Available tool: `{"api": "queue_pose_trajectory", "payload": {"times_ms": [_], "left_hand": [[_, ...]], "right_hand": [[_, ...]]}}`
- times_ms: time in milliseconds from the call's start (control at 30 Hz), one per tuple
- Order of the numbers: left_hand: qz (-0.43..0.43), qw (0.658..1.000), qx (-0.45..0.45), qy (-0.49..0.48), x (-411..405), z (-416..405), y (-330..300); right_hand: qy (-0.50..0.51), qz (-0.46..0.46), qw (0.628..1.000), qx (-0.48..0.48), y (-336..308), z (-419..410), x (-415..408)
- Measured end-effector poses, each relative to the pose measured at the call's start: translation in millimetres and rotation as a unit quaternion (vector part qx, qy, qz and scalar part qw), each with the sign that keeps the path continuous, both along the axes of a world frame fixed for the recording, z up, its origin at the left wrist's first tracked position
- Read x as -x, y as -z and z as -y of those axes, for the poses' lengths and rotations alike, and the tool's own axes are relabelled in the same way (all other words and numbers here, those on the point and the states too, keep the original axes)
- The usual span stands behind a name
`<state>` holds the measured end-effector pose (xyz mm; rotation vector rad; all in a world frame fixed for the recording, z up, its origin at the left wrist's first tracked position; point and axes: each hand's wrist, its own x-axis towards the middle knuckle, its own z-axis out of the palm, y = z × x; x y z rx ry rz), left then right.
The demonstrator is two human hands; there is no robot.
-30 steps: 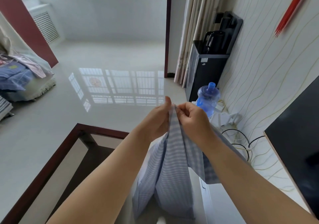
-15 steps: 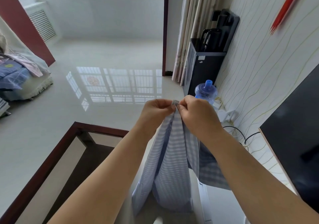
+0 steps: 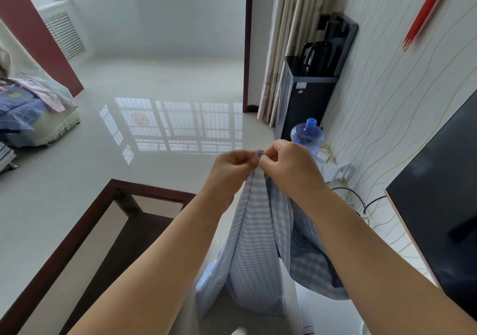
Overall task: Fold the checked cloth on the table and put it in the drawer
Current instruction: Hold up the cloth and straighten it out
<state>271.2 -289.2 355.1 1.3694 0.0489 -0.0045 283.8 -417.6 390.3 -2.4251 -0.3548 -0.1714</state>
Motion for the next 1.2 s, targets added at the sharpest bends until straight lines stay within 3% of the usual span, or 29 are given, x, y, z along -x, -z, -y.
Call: {"api": "queue_pose_trajectory", "payload": {"times_ms": [233,400,567,767,900,1100,1200], "left_hand": [[0.055,0.998,-0.043,-0.003,7.2,-1.1,0.5],[0.030,0.999,-0.038,0.000,9.9,-1.9,-0.7],[0.027,0.994,-0.089,-0.050,7.3,3.5,-7.1],[0.013,0.977,-0.168,-0.132,-8.5,13.7,-16.4],[0.003,0.973,-0.174,-0.153,-20.1,18.1,-28.2],[0.041,0.968,-0.153,-0.192,-33.7,13.1,-64.7],[0.071,0.967,-0.155,-0.190,-37.2,8.6,-81.5]], "right_hand": [[-0.011,-0.046,0.999,-0.011,-4.8,3.9,-4.7],[-0.012,-0.063,0.998,-0.004,-2.6,5.7,-4.7],[-0.014,-0.036,0.997,-0.061,8.0,8.5,2.1],[0.046,0.048,0.998,0.021,30.0,17.5,3.8],[0.116,0.104,0.986,0.053,49.3,26.3,-4.3],[0.160,0.045,0.983,0.080,77.8,28.8,9.1],[0.178,0.070,0.979,0.077,91.3,25.1,22.4]]}}
